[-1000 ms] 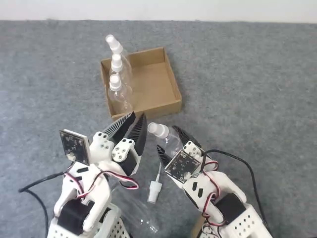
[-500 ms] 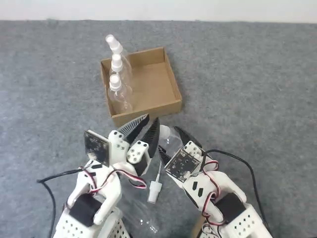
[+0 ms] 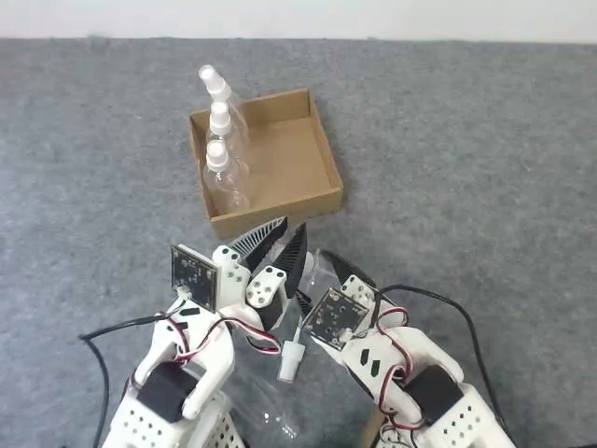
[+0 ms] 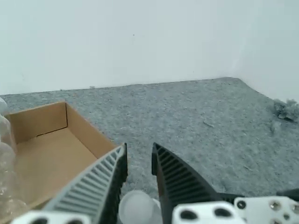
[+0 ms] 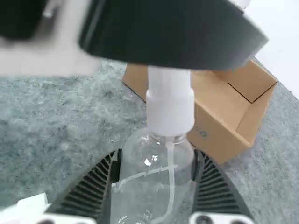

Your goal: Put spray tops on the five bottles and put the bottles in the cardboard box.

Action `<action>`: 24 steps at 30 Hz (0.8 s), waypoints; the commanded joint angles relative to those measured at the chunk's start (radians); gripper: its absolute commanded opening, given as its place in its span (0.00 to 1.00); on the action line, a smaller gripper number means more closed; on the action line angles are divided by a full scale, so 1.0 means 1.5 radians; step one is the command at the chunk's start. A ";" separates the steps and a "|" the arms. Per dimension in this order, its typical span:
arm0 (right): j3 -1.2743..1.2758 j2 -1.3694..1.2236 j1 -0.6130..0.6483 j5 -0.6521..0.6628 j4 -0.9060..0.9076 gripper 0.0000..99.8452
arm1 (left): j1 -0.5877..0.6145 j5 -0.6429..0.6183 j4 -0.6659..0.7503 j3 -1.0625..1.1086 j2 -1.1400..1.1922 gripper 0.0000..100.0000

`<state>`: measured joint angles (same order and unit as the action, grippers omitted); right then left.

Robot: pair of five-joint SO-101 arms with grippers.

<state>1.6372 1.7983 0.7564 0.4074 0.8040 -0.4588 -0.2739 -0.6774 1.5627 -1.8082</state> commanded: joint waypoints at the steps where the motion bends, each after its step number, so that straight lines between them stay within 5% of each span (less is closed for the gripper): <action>1: -0.052 0.013 0.008 0.007 0.004 0.11 | -0.003 0.005 -0.007 -0.039 -0.011 0.08; 8: -0.051 0.013 -0.035 0.002 0.003 0.11 | -0.003 0.005 -0.106 -0.136 -0.011 0.08; 24: -0.041 0.013 -0.058 -0.081 -0.024 0.11 | 0.021 0.010 -0.113 -0.146 -0.011 0.08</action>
<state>1.6372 1.7983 0.6843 0.3307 0.8009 -0.4588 -0.2677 -0.8401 1.3940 -1.8082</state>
